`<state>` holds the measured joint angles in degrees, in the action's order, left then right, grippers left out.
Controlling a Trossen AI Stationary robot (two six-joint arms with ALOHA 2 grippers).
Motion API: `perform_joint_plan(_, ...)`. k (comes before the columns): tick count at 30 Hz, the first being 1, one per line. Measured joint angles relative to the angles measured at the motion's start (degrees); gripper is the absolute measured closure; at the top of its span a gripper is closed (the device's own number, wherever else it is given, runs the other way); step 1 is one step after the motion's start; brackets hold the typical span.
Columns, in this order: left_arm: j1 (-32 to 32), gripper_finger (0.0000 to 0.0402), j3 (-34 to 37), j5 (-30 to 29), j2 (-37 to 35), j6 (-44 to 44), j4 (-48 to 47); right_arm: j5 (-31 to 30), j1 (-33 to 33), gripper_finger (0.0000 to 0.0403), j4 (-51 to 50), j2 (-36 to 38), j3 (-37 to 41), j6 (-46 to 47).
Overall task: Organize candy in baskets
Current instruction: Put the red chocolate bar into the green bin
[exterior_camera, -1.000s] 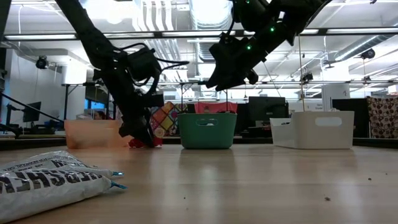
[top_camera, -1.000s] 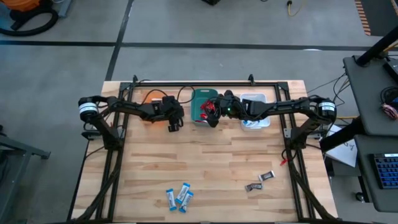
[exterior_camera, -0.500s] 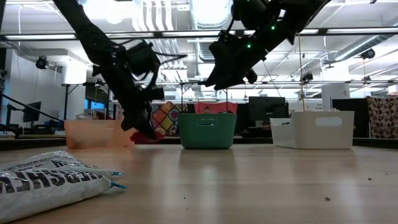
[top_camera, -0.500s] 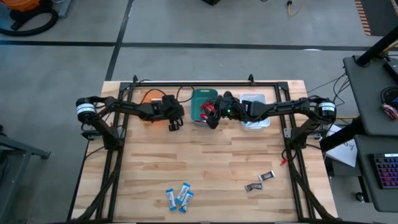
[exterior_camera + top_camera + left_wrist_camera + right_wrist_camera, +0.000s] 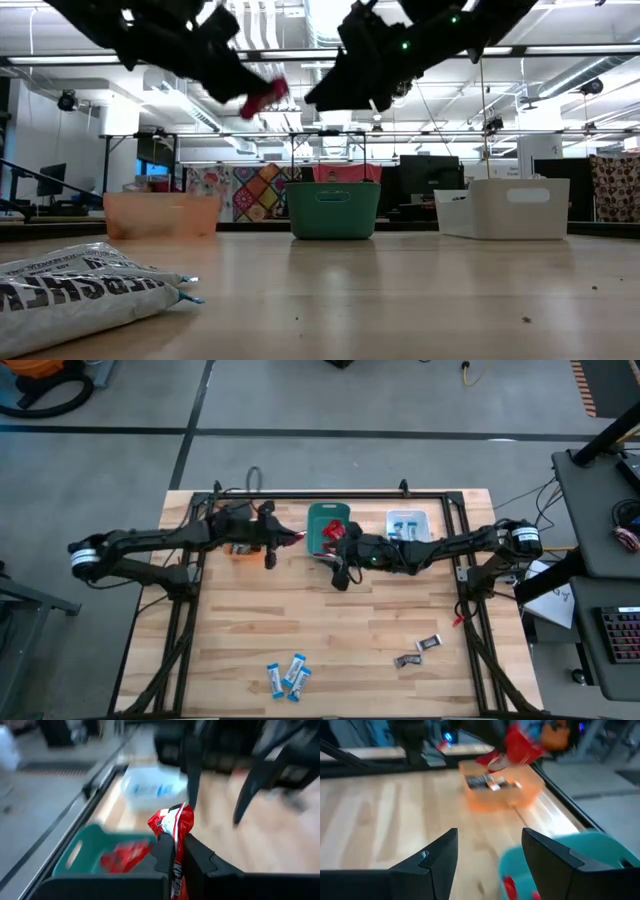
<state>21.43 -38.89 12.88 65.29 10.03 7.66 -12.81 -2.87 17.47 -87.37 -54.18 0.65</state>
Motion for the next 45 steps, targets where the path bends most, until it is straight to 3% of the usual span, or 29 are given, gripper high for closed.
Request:
perform_joint_plan(6, -2.45, 0.0400, 6.60, 9.63, -4.34, -7.87, 18.81, 0.78, 2.68, 0.0191, 7.64, 0.00, 1.17, -3.51)
perform_joint_plan(11, -6.19, 0.0400, 13.88, 10.21, -2.87, -14.38, 37.12, 5.68, 3.50, 0.0191, 13.95, 0.00, 1.21, -4.30)
perform_joint_plan(16, -8.95, 0.0400, 16.71, 9.82, 0.21, -17.16, 48.33, 5.74, 3.37, 0.0191, 17.37, 0.00, 1.21, -4.27)
perform_joint_plan(22, -12.09, 0.0400, 15.31, 3.09, 5.04, -16.47, 50.56, 7.81, 3.39, 0.0191, 22.11, -1.30, 1.21, -4.10)
perform_joint_plan(34, -13.38, 0.0400, 7.80, 4.86, 14.58, -15.62, 50.80, 8.34, 3.37, 0.0197, 22.23, -3.17, 0.91, -4.25)
perform_joint_plan(38, -13.38, 0.0397, 7.07, 7.04, 15.30, -15.50, 50.82, 9.04, 3.43, 0.0238, 22.08, -3.17, 0.91, -4.31)
perform_joint_plan(45, -13.35, 0.0368, 7.07, 7.12, 14.48, -16.67, 49.36, 10.32, 3.39, 0.0354, 21.66, -3.17, 0.91, -4.68)
